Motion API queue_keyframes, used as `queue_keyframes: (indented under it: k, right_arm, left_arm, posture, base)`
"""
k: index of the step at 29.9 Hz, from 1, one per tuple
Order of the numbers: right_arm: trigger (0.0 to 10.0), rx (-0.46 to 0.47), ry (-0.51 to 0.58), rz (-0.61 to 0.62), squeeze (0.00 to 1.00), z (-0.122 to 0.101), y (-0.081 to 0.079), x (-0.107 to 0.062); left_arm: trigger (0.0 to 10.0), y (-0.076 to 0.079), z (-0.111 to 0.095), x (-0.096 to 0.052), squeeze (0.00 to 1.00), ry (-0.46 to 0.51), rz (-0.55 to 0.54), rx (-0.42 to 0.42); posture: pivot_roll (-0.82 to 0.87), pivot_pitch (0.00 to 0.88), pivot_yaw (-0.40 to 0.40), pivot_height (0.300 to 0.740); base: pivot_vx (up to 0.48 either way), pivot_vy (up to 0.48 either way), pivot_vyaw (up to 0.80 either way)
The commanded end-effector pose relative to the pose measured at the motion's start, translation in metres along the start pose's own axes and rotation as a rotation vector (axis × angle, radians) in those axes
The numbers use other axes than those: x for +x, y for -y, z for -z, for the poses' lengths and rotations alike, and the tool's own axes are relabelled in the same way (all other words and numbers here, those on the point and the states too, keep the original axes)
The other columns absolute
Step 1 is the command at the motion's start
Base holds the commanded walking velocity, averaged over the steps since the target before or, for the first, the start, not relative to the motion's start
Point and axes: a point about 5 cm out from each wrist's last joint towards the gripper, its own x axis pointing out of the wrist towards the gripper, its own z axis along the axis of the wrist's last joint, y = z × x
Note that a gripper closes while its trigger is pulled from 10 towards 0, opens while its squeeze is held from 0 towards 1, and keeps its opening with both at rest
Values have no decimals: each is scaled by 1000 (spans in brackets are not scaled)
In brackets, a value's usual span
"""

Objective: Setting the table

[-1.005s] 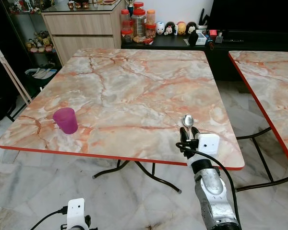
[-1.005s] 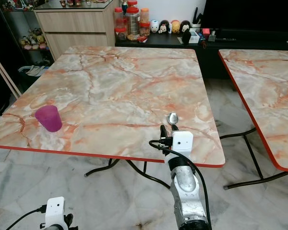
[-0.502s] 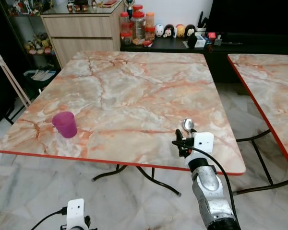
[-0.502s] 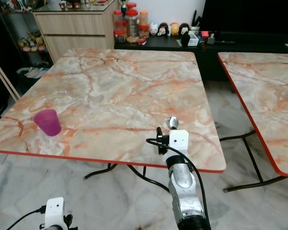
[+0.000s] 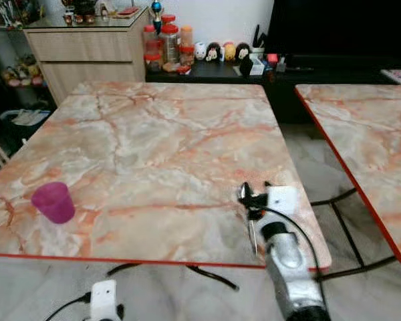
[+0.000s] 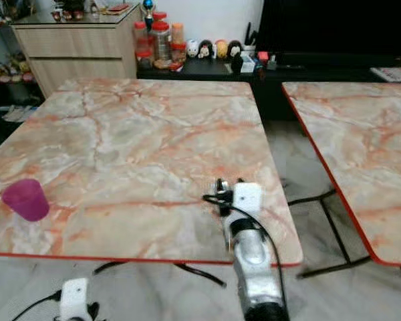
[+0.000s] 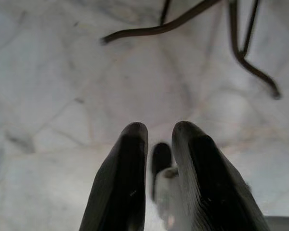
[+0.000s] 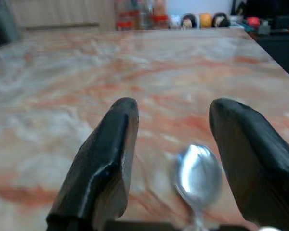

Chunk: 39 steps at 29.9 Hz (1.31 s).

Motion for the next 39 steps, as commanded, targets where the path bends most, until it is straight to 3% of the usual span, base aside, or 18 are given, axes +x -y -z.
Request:
queue_keyframes:
  k: [1, 12, 23, 39]
  right_arm:
    - [10000, -15, -6, 35, 0, 1, 12, -3]
    - [10000, -23, -90, 136, 0, 15, 29, -20]
    - [10000, 3, -160, 170, 0, 18, 33, -12]
    - [10000, 36, -258, 62, 0, 21, 6, 19]
  left_arm:
    - [10000, 5, 0, 0, 0, 0, 9, -10]
    - [10000, 4, 2, 0, 0, -8, 14, 1]
    - [10000, 8, 0, 0, 0, -6, 34, 8]
    - [10000, 11, 7, -1, 0, -17, 35, -4]
  posture:
    - [-50, 0, 1, 740]
    - [-57, 0, 9, 740]
    - [-70, 0, 7, 740]
    - [-46, 0, -20, 740]
  base:
    - [0, 0, 0]
    - [0, 0, 0]
    - [0, 0, 0]
    - [0, 0, 0]
